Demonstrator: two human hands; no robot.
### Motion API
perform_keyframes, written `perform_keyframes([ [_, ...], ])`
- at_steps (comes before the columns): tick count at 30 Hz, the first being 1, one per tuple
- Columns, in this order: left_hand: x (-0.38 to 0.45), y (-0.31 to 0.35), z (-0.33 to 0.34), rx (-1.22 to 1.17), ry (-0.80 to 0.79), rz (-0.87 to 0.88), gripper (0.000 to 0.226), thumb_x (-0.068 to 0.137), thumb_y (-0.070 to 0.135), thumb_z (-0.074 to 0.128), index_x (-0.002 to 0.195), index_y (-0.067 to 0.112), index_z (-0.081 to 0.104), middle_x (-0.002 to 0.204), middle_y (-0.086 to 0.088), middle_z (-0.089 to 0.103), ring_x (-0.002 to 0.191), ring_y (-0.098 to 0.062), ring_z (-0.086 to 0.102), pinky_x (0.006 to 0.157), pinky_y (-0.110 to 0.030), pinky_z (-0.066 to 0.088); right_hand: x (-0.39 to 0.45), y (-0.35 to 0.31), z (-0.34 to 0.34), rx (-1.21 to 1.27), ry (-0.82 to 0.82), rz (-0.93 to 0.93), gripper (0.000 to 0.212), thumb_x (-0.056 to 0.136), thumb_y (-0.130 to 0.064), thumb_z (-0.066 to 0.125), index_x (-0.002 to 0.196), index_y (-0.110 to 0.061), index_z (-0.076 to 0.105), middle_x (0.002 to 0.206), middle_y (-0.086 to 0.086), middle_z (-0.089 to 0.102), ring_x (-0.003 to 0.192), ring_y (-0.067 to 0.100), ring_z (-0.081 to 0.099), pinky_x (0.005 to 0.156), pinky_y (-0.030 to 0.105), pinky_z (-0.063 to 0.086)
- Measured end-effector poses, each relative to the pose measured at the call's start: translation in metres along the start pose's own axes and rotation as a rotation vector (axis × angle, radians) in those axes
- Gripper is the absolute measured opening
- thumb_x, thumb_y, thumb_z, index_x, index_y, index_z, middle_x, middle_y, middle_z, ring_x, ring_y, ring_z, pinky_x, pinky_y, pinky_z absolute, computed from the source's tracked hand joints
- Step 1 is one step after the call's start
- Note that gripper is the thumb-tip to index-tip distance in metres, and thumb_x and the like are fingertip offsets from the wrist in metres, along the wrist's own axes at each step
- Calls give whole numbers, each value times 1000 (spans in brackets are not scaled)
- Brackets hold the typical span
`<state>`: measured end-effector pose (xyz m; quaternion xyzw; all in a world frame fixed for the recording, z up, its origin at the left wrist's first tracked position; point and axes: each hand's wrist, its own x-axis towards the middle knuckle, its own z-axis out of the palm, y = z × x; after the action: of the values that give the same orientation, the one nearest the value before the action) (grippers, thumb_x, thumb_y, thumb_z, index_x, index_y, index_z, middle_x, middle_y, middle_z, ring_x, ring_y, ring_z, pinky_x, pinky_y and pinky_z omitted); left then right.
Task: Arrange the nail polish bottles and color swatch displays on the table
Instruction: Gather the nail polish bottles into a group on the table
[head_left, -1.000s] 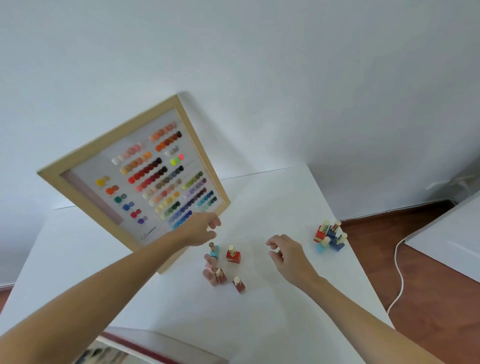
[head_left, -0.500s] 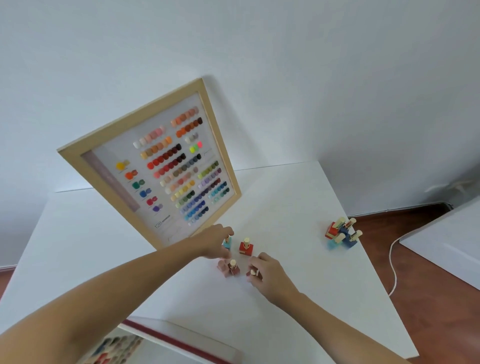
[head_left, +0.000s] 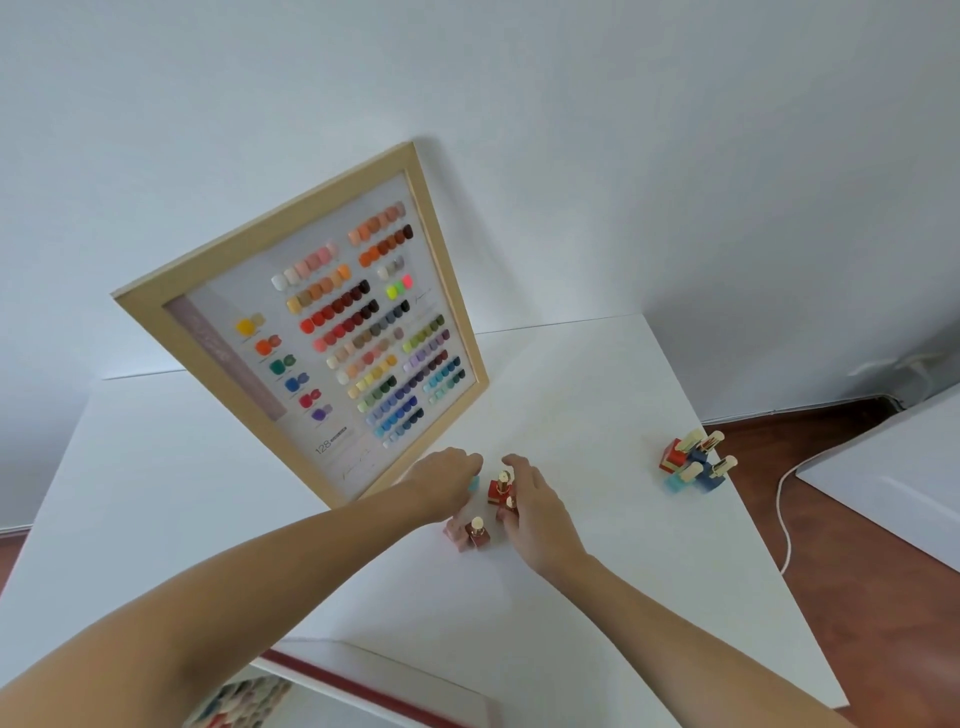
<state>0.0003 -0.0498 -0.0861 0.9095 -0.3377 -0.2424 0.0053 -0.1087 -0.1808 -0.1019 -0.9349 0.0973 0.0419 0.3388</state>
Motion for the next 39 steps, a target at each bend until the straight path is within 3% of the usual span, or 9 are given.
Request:
perform_keyframes([
  [4, 3, 2, 0, 42, 25, 7, 15, 90, 8, 45, 103, 10, 53, 94, -10, 61, 80, -26, 59, 62, -36, 46, 8, -5, 0, -26, 22, 13, 43, 90, -19, 56, 131, -21, 42, 118, 7, 50, 94, 30, 61, 80, 42, 54],
  [10, 8, 2, 0, 57, 50, 3, 14, 91, 7, 42, 99, 8, 54, 85, -9, 58, 70, -23, 51, 56, -32, 39, 17, -7, -9, -23, 17, 46, 12, 93, -19, 51, 102, -12, 55, 97, 11, 55, 85, 31, 57, 75, 43, 51],
  [19, 20, 16, -18, 79, 155, 99, 20, 96, 13, 40, 107, 11, 57, 98, -8, 64, 84, -23, 59, 69, -33, 48, -1, 29, -37, 29, 94, 70, 11, 89, -9, 59, 100, -8, 61, 95, 8, 56, 83, 25, 57, 75, 32, 49],
  [23, 28, 39, -28, 76, 186, 175, 20, 96, 14, 39, 104, 12, 57, 96, -6, 64, 82, -24, 60, 64, -34, 47, -18, 57, -58, 51, 163, 112, 8, 88, -9, 61, 96, -10, 63, 89, -1, 52, 79, 18, 51, 71, 21, 40],
  [26, 34, 63, -29, 75, 176, 244, 20, 95, 12, 39, 104, 12, 56, 97, -7, 63, 82, -26, 59, 61, -30, 36, -32, 80, -78, 37, 212, 161, 8, 88, -10, 62, 96, -12, 64, 91, 1, 55, 81, 17, 52, 73, 20, 40],
  [33, 48, 136, -22, 20, 118, 357, 20, 91, 12, 40, 101, 8, 57, 98, -9, 63, 78, -23, 49, 63, -30, 34, -68, 135, -127, 6, 318, 309, 13, 86, -12, 65, 99, -9, 66, 97, 7, 63, 90, 24, 59, 82, 31, 49],
  [39, 64, 193, -13, 21, 77, 404, 19, 94, 13, 41, 103, 11, 58, 101, -9, 65, 89, -27, 61, 67, -33, 43, -83, 168, -159, -14, 356, 363, 14, 87, -12, 66, 101, -11, 67, 93, 7, 61, 82, 20, 58, 77, 32, 53],
])
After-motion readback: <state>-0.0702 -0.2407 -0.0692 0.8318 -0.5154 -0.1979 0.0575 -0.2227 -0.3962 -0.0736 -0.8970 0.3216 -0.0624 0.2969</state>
